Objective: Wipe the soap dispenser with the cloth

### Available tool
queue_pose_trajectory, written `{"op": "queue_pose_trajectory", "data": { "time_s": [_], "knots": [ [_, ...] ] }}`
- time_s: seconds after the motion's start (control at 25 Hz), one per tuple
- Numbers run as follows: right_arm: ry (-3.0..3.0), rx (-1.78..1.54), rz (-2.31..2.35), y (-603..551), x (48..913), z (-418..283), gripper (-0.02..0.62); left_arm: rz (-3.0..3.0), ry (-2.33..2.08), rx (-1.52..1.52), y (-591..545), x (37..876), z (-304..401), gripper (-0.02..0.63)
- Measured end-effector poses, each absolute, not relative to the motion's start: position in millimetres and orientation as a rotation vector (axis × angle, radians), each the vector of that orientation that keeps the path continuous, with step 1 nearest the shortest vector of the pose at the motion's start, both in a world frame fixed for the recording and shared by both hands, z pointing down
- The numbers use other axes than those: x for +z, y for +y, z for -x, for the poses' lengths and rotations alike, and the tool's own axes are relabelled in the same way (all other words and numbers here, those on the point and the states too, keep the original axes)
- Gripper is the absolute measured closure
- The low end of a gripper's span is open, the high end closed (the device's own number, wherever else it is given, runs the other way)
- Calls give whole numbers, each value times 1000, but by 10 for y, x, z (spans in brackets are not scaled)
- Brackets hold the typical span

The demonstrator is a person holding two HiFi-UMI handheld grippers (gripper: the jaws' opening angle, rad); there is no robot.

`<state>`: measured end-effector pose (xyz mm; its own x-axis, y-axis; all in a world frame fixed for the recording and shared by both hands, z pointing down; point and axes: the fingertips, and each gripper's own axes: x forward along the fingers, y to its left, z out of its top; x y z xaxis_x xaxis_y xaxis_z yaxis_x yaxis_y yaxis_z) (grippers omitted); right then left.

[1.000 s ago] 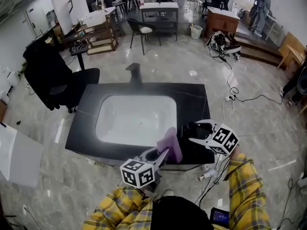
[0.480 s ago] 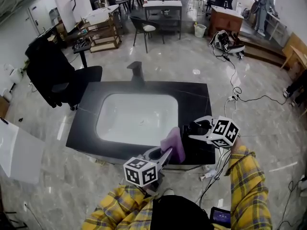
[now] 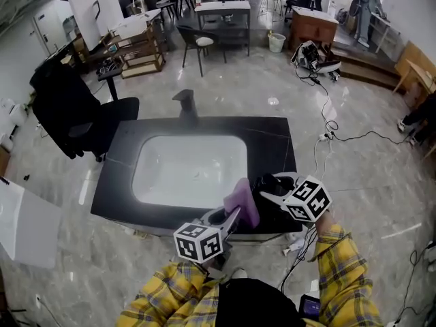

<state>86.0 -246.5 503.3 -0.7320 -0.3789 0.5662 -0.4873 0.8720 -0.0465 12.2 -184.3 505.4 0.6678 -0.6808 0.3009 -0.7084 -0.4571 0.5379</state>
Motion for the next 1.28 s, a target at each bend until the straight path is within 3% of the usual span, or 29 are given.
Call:
{"op": "queue_pose_trajectory", "data": {
  "time_s": [0.68, 1.28],
  "knots": [
    [-2382, 574, -1195, -2412, 5074, -1006, 411, -2279, -1032, 129, -1975, 5162, -375, 541],
    [-2242, 711, -1594, -2389, 5078, -1088, 410, -2361, -1128, 389, -1936, 5330, -330, 541]
  ]
}}
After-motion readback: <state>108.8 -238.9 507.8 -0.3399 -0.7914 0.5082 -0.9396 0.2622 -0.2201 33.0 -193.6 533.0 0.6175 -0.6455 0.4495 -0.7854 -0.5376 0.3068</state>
